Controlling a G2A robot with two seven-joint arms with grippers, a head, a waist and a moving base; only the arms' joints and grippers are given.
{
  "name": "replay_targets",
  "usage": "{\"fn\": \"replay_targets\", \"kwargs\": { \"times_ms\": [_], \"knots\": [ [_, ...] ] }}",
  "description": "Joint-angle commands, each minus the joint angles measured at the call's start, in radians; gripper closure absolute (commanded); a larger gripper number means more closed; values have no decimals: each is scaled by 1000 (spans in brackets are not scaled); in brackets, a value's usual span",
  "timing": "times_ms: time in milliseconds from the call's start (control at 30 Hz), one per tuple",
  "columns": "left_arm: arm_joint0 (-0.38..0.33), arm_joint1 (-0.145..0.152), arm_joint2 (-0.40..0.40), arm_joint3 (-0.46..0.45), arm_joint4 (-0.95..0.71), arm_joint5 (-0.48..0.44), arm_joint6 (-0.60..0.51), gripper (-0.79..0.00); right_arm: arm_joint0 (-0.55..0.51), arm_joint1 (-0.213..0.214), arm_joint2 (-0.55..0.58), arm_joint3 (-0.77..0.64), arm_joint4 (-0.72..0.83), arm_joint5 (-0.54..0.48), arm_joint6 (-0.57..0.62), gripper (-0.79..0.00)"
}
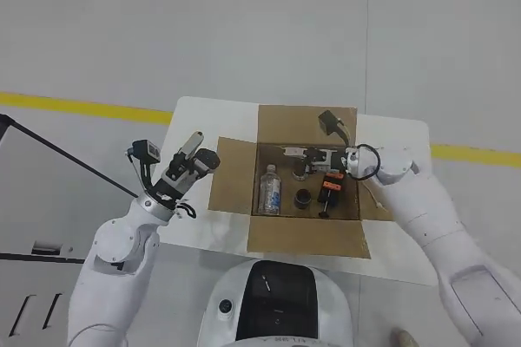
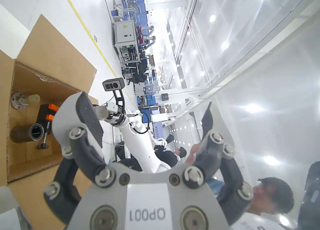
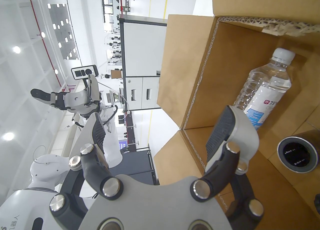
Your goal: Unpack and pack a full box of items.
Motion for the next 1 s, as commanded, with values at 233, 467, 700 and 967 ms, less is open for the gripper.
{"fn": "replay_targets", "kwargs": {
  "times_ms": [233, 467, 700, 967],
  "knots": [
    [0, 0, 0, 0, 0, 0, 0, -785, 60, -49, -149, -176, -156, 380, -70, -714],
    [0, 0, 0, 0, 0, 0, 0, -785, 197, -107, -278, -141, -268, 784, -76, -588],
    [0, 0, 0, 0, 0, 0, 0, -785, 297, -163, -442, -112, -454, 1002, -7, -785],
    [0, 0, 0, 0, 0, 0, 0, -785, 312, -173, -438, -94, -447, 986, -2, -785]
  ]
}}
